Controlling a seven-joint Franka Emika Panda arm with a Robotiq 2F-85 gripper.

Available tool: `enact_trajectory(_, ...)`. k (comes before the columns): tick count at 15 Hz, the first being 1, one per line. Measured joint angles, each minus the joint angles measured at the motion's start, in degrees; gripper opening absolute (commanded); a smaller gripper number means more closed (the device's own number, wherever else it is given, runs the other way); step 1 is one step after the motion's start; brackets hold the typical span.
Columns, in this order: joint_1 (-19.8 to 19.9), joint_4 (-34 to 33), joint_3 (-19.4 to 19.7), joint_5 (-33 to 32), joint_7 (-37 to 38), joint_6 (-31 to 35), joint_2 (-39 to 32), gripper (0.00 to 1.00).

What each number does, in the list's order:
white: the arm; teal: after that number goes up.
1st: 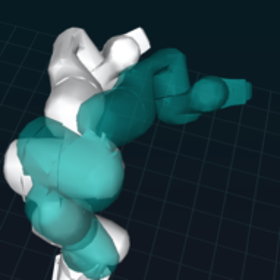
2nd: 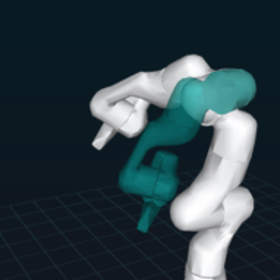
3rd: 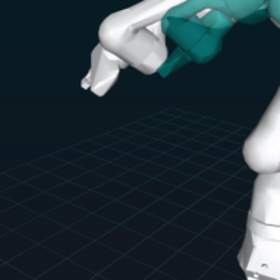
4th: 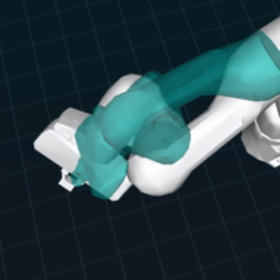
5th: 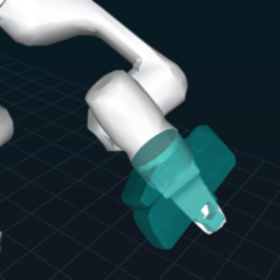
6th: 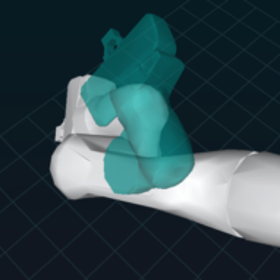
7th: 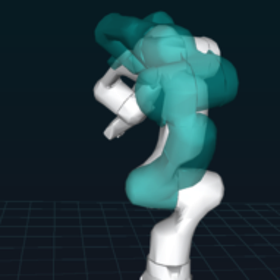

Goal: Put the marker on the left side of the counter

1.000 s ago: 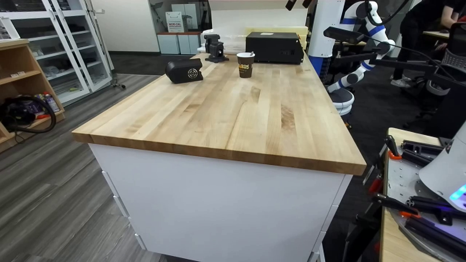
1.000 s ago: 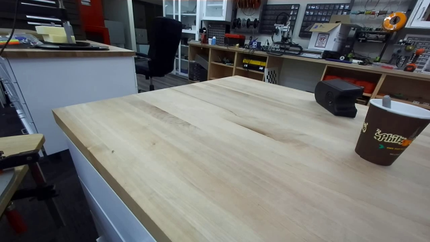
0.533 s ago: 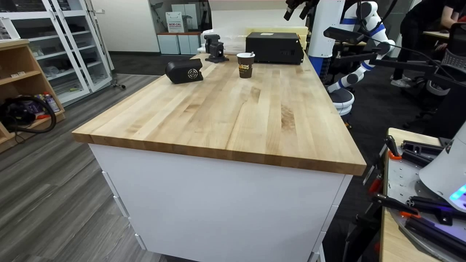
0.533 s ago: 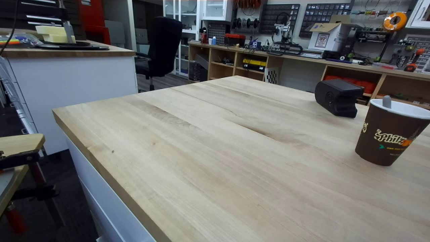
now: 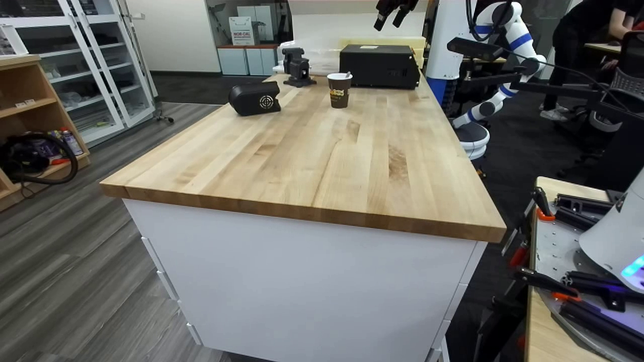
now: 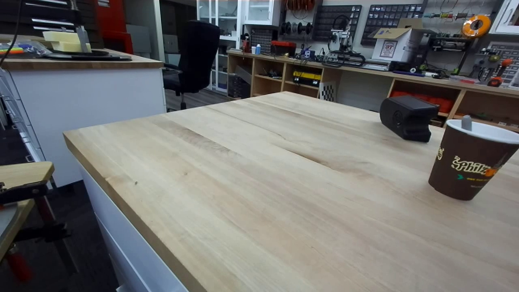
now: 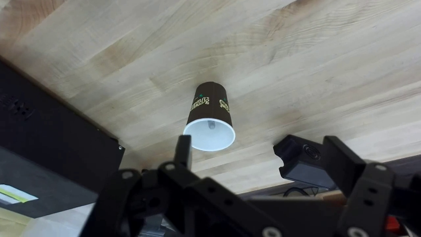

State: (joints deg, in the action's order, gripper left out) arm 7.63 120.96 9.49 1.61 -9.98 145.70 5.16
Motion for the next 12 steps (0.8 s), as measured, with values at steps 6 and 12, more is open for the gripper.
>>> enact_trajectory(6, 0.9, -10.9, 0.8, 0.8, -1.9, -3.7, -7.3, 1.0)
enact_trajectory(12, 0.9, -20.5, -0.2, 2.6, -3.5, -13.5, -12.9, 1.0)
